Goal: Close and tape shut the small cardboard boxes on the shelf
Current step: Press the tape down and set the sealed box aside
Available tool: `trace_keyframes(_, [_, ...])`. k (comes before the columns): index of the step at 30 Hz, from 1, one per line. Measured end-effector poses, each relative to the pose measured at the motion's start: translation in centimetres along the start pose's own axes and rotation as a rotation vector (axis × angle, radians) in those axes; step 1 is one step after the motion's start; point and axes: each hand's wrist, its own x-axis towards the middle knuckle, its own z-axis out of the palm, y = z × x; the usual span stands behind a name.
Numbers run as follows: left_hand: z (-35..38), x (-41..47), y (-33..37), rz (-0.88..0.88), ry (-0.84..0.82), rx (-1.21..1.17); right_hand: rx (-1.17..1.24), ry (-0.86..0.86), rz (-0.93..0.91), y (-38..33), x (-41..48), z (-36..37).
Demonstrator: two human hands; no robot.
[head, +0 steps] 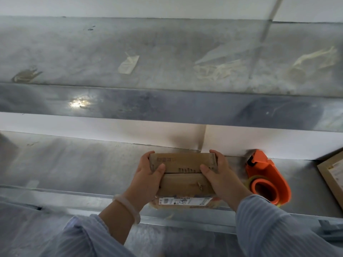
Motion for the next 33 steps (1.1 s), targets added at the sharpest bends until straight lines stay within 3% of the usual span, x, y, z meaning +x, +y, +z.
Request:
trace_keyframes(3, [-0.1,-0.1,0.2,-0.014,-0.032,-0.094,0.122,-0.046,0.052,0.2,0.0,-0.2])
trace_keyframes(9, [0.0,-0.2,0.6,-0.069,-0.078,-0.223,0.094,-0.049,0.105,-0.3,-0.3,-0.4])
trace_keyframes(14, [0.1,-1.7,0.7,-0.090,0.141,-0.432,0.309,0.022,0.201,-0.5,-0.7,-0.6])
trace_keyframes(17, [-0.6,-2.6,0.6,-0.056,0.212,-0.320,0.217,0.085,0.132,-0.2,-1.4,-0.9])
trace_keyframes(21, [-0.8,-4.0,0.3,0.020,-0.023,-0.190,0.162,0.057,0.099,0.6,-2.7,-1.0])
trace_keyframes(24, [-0.3,-5.0,0.0,0.147,-0.058,-0.133,0.172,0.090,0.069,0.8,-3.6,-1.1])
trace_keyframes(29, [-1.2,-6.5,-0.4,0.230,-0.009,-0.067,0.154,0.037,-0.030,-0.5,-4.3,-1.9])
trace_keyframes(33, [-3.0,-8.0,-1.2,0.253,0.164,0.033,0.109,-0.084,-0.116,-2.6,-4.1,-0.6])
